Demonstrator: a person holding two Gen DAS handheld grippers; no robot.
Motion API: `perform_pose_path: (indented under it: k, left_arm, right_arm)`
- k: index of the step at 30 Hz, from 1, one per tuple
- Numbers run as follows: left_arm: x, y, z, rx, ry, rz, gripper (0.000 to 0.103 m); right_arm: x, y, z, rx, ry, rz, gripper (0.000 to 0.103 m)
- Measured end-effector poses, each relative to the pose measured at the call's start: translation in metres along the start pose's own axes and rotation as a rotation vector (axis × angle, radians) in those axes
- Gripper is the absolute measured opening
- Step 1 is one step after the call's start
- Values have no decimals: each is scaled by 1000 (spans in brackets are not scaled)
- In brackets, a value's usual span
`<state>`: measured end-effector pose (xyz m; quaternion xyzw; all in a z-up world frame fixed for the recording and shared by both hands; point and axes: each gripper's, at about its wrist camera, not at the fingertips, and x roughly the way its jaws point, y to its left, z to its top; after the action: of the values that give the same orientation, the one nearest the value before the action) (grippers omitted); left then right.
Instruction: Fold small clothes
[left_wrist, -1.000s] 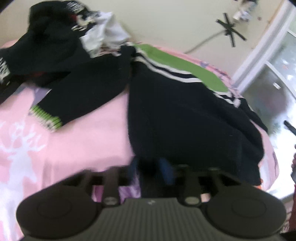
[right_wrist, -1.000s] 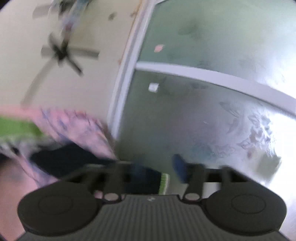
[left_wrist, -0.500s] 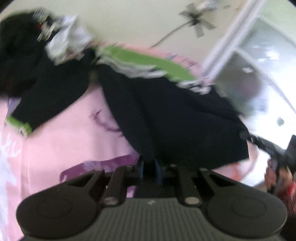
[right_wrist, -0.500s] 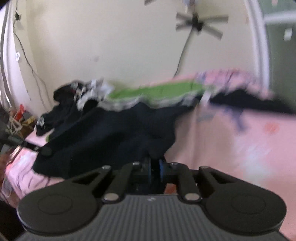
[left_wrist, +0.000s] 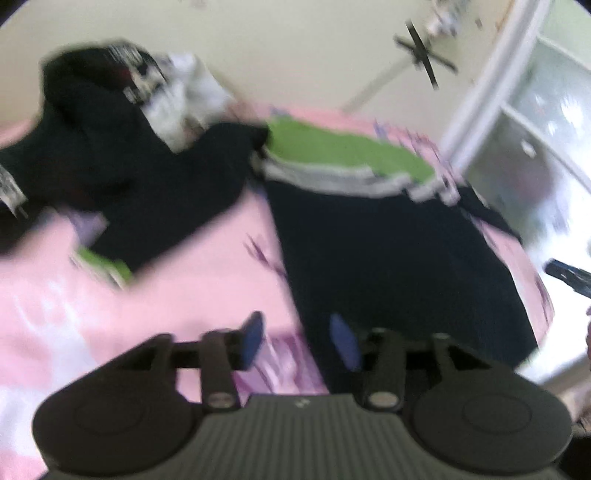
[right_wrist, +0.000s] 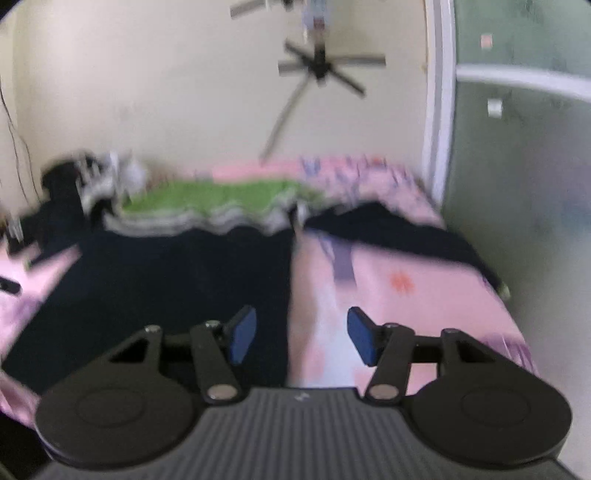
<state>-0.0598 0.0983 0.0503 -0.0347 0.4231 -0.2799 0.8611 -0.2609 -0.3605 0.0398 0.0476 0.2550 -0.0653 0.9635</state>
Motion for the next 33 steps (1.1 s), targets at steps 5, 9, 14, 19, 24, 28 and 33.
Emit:
perform_pose_path:
  k: [5, 9, 14, 19, 24, 28, 33]
  left_arm:
    - [-6, 17, 18, -83, -66, 73, 48]
    - [-5, 50, 22, -165, -74, 185, 56]
    - [7, 107, 23, -334, -83, 245, 61]
    - [38, 131, 36, -364, -53, 278, 72]
    - [59, 106, 38, -206, -65, 356, 87]
    - [62, 93, 32, -139, -71, 411, 73]
    - [52, 86, 26, -112, -72, 392, 27]
  right_arm:
    - [28, 29, 20, 7, -63, 118, 50]
    - [70, 58, 23, 43, -11, 235, 50]
    - [116, 91, 11, 74, 29, 319, 50]
    - [150, 87, -9, 176, 36, 329, 54]
    - [149, 82, -9, 215, 32, 361, 58]
    - [150, 83, -7, 206, 32, 356, 59]
    - [150, 82, -7, 206, 33, 363, 61]
